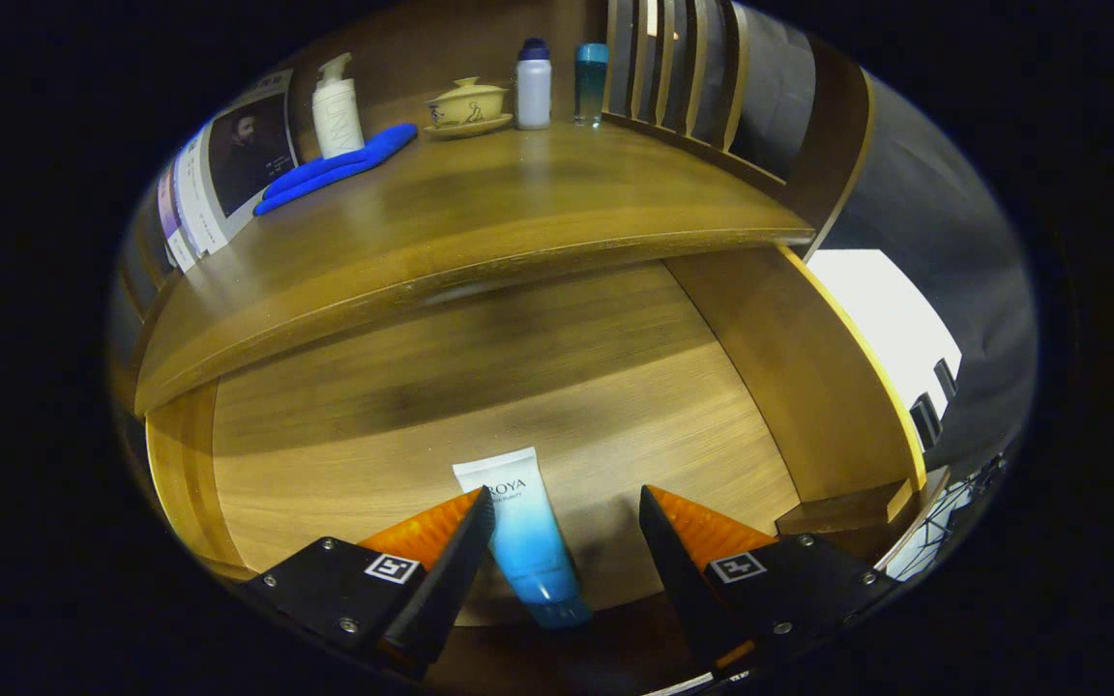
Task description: Pull open the drawer, take out the items inside it, and place them on the countertop above the cabinet.
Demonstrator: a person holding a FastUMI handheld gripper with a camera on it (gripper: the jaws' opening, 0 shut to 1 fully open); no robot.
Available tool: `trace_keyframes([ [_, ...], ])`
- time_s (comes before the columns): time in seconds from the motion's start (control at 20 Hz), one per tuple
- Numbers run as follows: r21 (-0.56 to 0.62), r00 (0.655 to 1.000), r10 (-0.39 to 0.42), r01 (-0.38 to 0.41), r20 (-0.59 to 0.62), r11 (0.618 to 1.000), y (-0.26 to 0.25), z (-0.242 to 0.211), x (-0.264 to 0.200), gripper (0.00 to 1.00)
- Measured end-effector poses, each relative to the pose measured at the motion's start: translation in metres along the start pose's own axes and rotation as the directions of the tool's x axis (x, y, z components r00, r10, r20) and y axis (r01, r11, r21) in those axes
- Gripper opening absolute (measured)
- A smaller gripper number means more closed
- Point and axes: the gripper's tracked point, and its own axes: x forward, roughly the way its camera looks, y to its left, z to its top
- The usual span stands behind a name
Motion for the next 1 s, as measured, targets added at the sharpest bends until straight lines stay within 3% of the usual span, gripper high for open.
trace_keyframes([
  [0.2, 0.016, 0.999, 0.028, -0.028, -0.028, 0.999, 0.004, -0.004, 0.004, 0.91],
  [0.4, 0.068, 0.996, 0.075, -0.072, -0.049, 0.995, 0.012, -0.005, 0.007, 0.79],
  [0.5, 0.148, 0.990, 0.128, -0.119, -0.059, 0.982, 0.019, -0.009, 0.010, 0.69],
  [0.55, 0.206, 0.987, 0.154, -0.140, -0.053, 0.968, 0.022, -0.009, 0.010, 0.56],
  [0.65, 0.191, 0.987, 0.152, -0.140, -0.051, 0.972, 0.017, -0.008, 0.013, 0.39],
  [0.8, 0.187, 0.989, 0.147, -0.143, -0.011, 0.972, 0.014, 0.000, 0.013, 0.27],
  [0.95, 0.145, 0.989, 0.147, -0.148, 0.016, 0.978, 0.013, 0.007, 0.016, 0.00],
  [1.0, 0.138, 0.990, 0.140, -0.141, 0.014, 0.980, 0.015, 0.008, 0.015, 0.00],
])
